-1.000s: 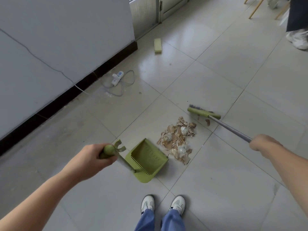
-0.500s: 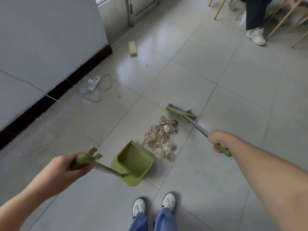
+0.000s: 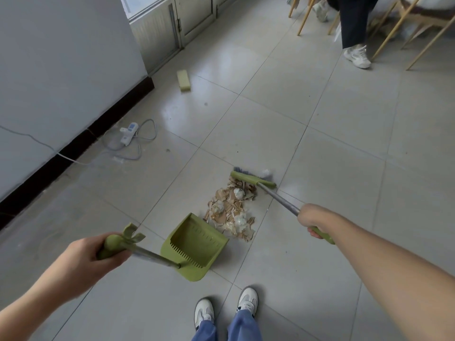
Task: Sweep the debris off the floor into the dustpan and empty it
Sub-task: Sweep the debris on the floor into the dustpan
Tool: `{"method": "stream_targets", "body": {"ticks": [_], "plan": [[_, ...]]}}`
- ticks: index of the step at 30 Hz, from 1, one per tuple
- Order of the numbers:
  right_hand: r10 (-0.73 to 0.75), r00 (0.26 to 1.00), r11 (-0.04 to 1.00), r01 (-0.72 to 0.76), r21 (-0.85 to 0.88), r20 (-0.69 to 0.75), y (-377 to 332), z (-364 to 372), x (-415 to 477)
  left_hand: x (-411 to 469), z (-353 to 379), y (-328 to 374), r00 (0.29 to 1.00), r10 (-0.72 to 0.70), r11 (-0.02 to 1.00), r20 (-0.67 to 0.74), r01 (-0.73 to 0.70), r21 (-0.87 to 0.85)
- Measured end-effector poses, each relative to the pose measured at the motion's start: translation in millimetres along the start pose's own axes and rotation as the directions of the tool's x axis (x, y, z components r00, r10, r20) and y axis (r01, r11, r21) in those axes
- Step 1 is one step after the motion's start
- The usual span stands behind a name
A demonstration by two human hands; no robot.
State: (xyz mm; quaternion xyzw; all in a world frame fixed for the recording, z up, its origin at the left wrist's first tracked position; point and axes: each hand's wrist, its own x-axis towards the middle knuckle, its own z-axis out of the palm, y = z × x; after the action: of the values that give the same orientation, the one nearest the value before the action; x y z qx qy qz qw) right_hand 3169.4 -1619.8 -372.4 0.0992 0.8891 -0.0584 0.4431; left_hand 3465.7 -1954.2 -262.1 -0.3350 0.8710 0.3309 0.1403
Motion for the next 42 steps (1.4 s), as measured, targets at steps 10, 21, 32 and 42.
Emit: {"method": "stream_targets", "body": {"ticks": [10, 21, 32, 42], "plan": [[-0.074, 0.996, 0.996, 0.071, 0.054, 0.051, 43.0, -10.0, -30.2, -3.2, -9.5, 3.6, 1.000, -0.002, 1.000, 0.022, 0.001, 0.002], [-0.129, 0.986, 0.983, 0.141, 0.118, -0.104, 24.9, -28.0, -20.0, -1.0, -23.9, 11.4, 1.000, 0.000, 1.000, 0.014, 0.000, -0.014], [0.017, 0.995, 0.999, -0.014, 0.030, -0.101, -11.4, -10.0, 2.9, 5.4, -32.1, -6.9, 0.999, -0.020, 1.000, 0.034, 0.020, 0.003], [-0.073, 0.997, 0.997, 0.073, -0.003, -0.025, 3.4, 17.8, -27.4, 9.6, -38.1, -11.8, 0.999, -0.023, 1.000, 0.039, 0.023, 0.013]]}}
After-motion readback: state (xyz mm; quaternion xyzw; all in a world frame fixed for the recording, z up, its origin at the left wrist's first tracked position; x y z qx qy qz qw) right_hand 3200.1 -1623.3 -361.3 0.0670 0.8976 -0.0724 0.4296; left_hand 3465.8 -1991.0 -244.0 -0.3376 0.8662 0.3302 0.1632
